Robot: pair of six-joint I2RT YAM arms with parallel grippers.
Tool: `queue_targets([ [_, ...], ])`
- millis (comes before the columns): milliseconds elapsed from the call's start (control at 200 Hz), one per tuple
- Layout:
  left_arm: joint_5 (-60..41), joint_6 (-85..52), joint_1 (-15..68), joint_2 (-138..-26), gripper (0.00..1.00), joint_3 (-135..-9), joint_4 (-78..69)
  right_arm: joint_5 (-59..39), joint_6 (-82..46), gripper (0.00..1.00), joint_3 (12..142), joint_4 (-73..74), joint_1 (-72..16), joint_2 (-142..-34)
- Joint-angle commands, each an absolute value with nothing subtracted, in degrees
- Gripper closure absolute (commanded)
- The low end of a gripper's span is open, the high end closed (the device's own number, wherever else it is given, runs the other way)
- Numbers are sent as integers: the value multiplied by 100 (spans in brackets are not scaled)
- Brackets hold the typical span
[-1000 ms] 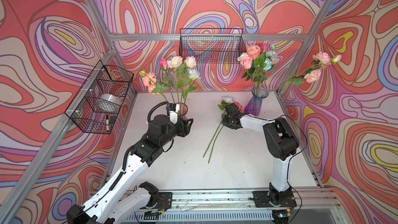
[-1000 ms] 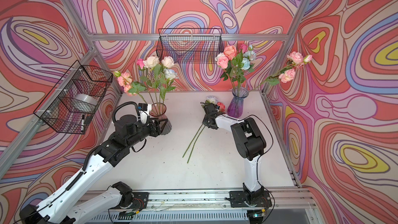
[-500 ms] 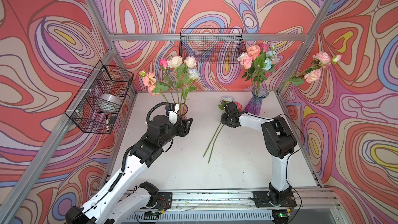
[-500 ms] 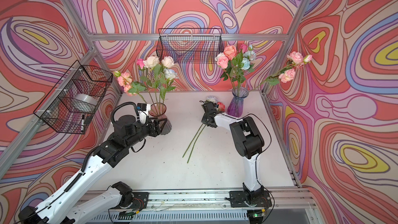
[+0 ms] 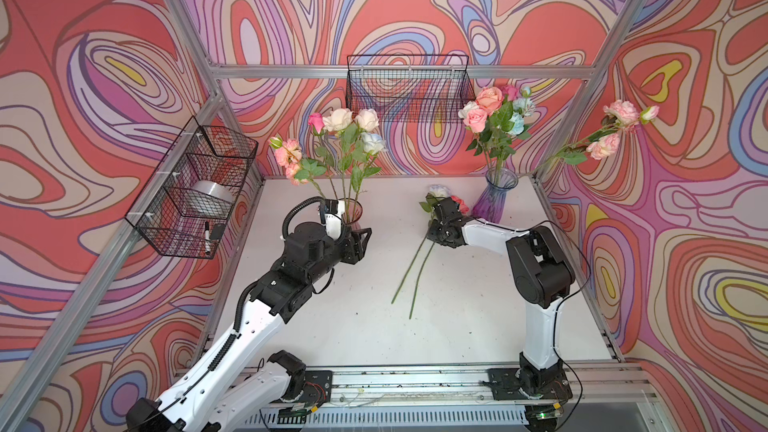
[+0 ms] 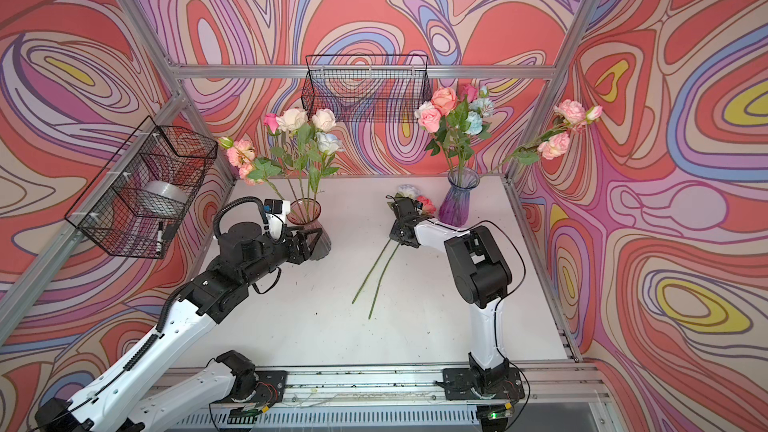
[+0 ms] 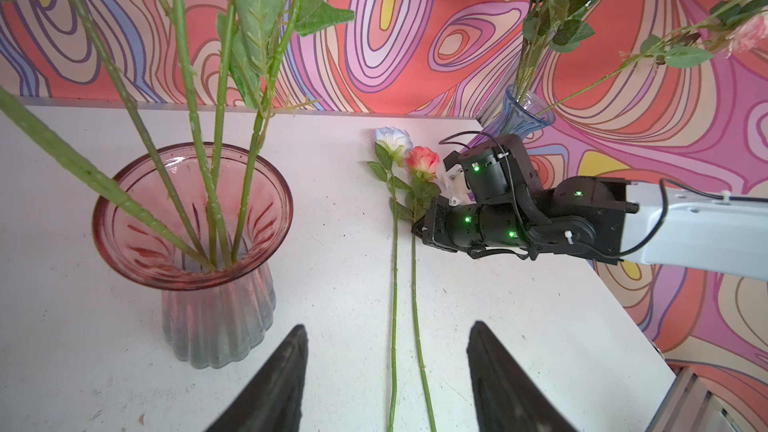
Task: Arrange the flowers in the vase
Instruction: 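Close the right gripper on the pink-red rose stem, then lift the pink-red rose up above the pink vase with the right gripper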
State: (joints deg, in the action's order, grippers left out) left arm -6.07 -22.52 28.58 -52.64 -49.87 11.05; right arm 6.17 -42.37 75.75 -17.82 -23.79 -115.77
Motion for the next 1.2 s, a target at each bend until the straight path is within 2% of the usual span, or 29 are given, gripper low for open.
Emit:
queue_targets([
  [0, -555, -2173, 2865, -5211, 38, -5124, 1204, 668, -4280, 100, 7375, -1777, -2380, -11128],
  [446, -553, -2166, 2873, -5194, 39, -5116, 1191, 483, -4070, 100, 6753, -1424, -2477, -9667],
  [701, -469, -2136, 2858, -5142, 38, -5112, 1204, 296, -3553, 100, 6794, -951, -3086, -9013],
  [1197, 1055, -2074, 2813, -4166, 35, -4586, 809, 754, -2761, 100, 7445, -705, -4150, -8376],
])
